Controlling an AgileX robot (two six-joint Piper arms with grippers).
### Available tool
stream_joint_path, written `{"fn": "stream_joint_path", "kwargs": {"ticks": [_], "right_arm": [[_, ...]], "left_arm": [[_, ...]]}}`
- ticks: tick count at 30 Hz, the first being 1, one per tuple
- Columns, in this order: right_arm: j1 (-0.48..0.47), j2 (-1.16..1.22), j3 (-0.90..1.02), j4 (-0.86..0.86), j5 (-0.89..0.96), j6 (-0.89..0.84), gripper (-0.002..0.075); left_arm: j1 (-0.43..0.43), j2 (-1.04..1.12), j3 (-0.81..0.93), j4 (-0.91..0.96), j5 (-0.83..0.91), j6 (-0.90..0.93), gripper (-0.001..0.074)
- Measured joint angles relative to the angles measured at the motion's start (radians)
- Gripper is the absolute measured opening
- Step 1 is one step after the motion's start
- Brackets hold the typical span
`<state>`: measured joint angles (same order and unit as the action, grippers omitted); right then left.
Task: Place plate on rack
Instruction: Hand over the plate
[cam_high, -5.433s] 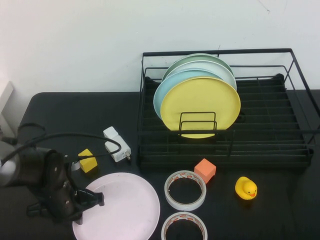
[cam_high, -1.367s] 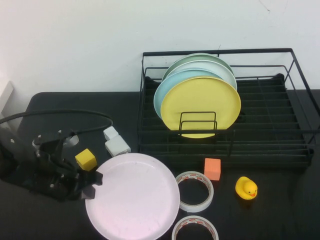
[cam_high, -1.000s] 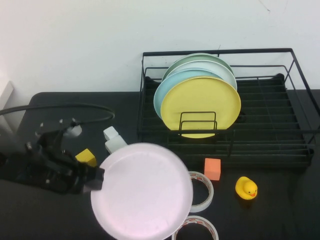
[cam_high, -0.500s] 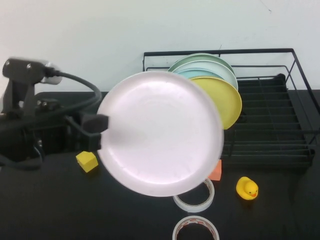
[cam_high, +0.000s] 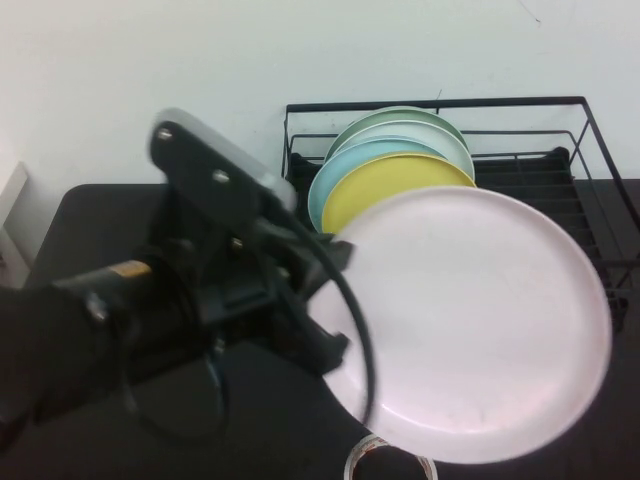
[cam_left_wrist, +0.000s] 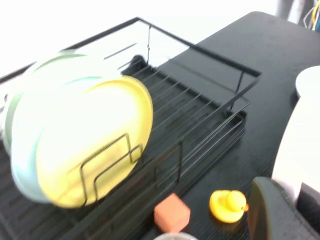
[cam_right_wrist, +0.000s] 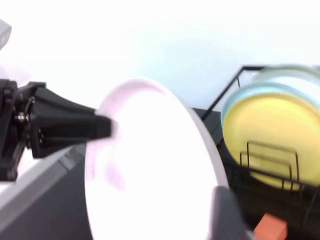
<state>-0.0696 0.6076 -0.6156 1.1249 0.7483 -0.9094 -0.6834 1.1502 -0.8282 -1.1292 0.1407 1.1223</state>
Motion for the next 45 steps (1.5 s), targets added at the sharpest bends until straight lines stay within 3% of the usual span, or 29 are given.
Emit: {"fn": "stream_joint_path", "kwargs": {"ticks": [2,5,10,16,21,27,30,32,35,40,42,45], "right_arm": [[0.0,0.072,-0.059,0.008,0.029,-0.078,0.0439],[0.0,0.174,-0.117,0.06,0.086,-0.194,0.0474],[0.0,0.362,-0.157,0.156,0.243,-0.335,0.0486],[0.0,0.494,-0.156,0.112,0.356,-0.361,0.0475],[0.0,0.505,-0.156,0.022,0.389,-0.385,0.0375],[-0.002,0.505,-0.156,0.042,0.354,-0.432,0.0115],[-0.002,0.505,-0.156,0.068,0.326,-0.48,0.0111],[-0.002,0.505,-0.156,0.08,0.322,-0.509,0.0111],[-0.002,0.505,-0.156,0.093,0.301,-0.533,0.0101],[-0.002,0.51,-0.161,0.097,0.247,-0.578,0.0099],[-0.002,0.524,-0.184,0.078,0.236,-0.581,0.0099],[-0.002,0.566,-0.25,0.021,0.239,-0.582,0.0099]], "left_arm": [[-0.046,0.0,0.0,-0.002,-0.039,0.012,0.0002],[-0.113,0.0,0.0,-0.009,-0.099,0.021,0.0002],[-0.195,0.0,0.0,-0.021,-0.195,0.04,0.0002],[-0.23,0.0,0.0,-0.025,-0.252,0.074,0.0002],[-0.23,0.0,0.0,-0.072,-0.301,0.077,0.0002],[-0.23,-0.004,0.0,-0.086,-0.344,0.067,0.0003],[-0.23,-0.009,0.0,-0.097,-0.354,0.067,0.0009],[-0.23,-0.009,0.0,-0.109,-0.356,0.067,0.0032],[-0.232,-0.01,0.0,-0.123,-0.354,0.067,0.0133],[-0.232,-0.017,0.0,-0.167,-0.385,0.059,0.0398],[-0.232,-0.035,0.0,-0.221,-0.426,0.062,0.0439],[-0.232,-0.075,0.0,-0.343,-0.527,0.118,0.0442]]}}
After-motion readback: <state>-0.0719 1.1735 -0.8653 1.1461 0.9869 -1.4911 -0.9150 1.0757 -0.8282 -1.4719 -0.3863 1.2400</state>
